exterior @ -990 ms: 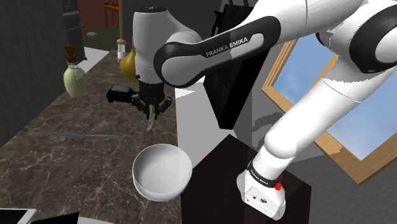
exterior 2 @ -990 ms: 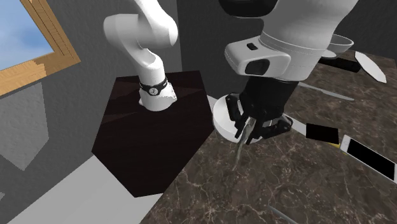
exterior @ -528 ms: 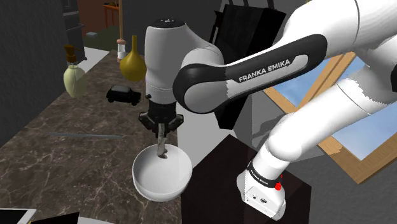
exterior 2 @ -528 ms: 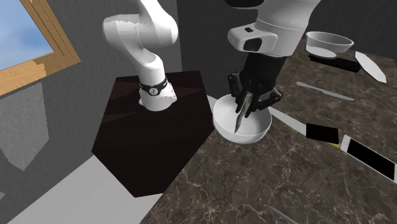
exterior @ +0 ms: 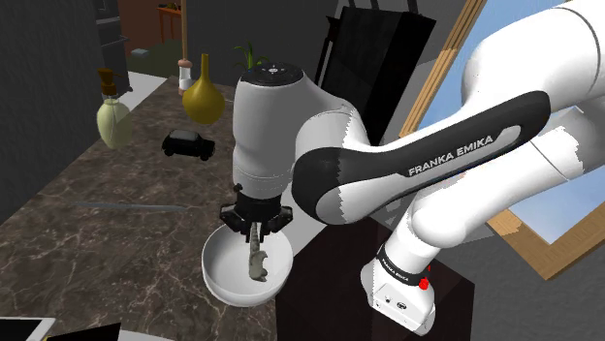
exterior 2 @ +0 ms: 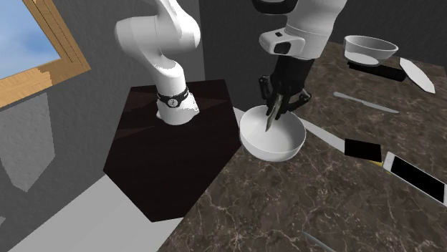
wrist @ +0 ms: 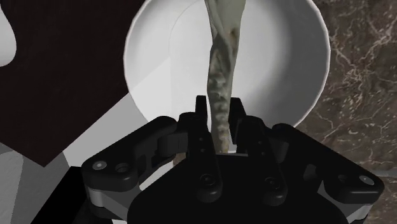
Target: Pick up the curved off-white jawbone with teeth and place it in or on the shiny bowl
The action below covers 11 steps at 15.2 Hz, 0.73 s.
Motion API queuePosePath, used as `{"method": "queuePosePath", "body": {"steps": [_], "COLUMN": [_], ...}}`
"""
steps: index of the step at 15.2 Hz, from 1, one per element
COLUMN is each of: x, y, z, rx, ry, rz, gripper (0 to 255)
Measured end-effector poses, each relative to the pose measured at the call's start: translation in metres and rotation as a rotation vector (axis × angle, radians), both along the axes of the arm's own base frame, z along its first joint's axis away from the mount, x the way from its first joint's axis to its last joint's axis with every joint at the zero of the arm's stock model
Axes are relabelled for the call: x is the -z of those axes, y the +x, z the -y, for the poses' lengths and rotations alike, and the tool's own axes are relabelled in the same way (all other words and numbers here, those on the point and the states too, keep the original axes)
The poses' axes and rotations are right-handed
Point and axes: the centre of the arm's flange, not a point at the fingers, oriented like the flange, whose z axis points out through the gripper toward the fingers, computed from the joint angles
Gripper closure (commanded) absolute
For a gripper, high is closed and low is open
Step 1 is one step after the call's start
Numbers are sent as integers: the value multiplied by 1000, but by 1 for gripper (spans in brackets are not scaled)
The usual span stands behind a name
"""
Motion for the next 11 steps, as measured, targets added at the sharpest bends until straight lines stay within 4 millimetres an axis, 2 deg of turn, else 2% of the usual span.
{"method": "queuePosePath", "body": {"steps": [6,11], "x": [28,31], "y": [0,0], "z": [0,0], "rx": [1,1], "ry": [0,0], "rz": [0,1], "gripper": [255,255]}}
